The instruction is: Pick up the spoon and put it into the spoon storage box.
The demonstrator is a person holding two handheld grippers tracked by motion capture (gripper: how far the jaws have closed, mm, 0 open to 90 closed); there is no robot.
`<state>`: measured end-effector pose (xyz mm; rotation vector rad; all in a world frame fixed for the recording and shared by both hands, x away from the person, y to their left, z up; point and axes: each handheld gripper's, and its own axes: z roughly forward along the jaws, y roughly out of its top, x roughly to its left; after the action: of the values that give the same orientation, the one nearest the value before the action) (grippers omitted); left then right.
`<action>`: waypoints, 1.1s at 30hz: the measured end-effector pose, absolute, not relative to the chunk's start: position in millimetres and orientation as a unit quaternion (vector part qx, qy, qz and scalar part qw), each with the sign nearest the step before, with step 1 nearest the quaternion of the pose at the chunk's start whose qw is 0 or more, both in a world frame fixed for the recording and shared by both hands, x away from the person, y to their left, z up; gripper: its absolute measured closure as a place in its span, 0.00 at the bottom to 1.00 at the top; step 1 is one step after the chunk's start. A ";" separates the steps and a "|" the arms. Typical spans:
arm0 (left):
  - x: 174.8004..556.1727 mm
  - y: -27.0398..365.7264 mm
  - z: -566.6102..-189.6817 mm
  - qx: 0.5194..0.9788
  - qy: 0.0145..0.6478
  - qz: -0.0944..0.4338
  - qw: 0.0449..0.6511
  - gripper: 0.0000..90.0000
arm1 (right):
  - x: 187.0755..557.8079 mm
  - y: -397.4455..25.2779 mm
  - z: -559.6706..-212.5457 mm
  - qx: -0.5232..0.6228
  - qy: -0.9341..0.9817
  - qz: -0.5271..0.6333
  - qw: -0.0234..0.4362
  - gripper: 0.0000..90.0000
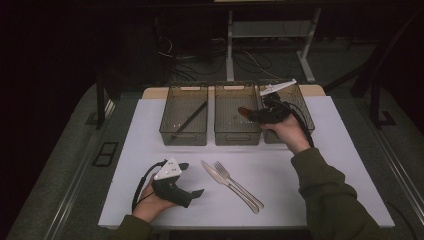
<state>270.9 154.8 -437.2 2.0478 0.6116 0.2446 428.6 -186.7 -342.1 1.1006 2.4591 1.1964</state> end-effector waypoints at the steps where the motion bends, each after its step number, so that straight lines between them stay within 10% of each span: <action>1: 270.9 154.6 -437.4 0.837 0.250 0.101 0.476 0.00 | 431.3 -184.8 -340.9 0.374 0.829 0.404 0.096 0.89; 33: 270.0 151.7 -437.4 0.834 0.248 0.094 0.484 0.00 | 513.2 -129.7 -352.6 0.423 0.808 0.401 0.090 0.89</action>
<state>270.0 151.7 -437.4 2.0318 0.6032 0.2293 513.2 -129.7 -352.6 1.2567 2.4018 1.1931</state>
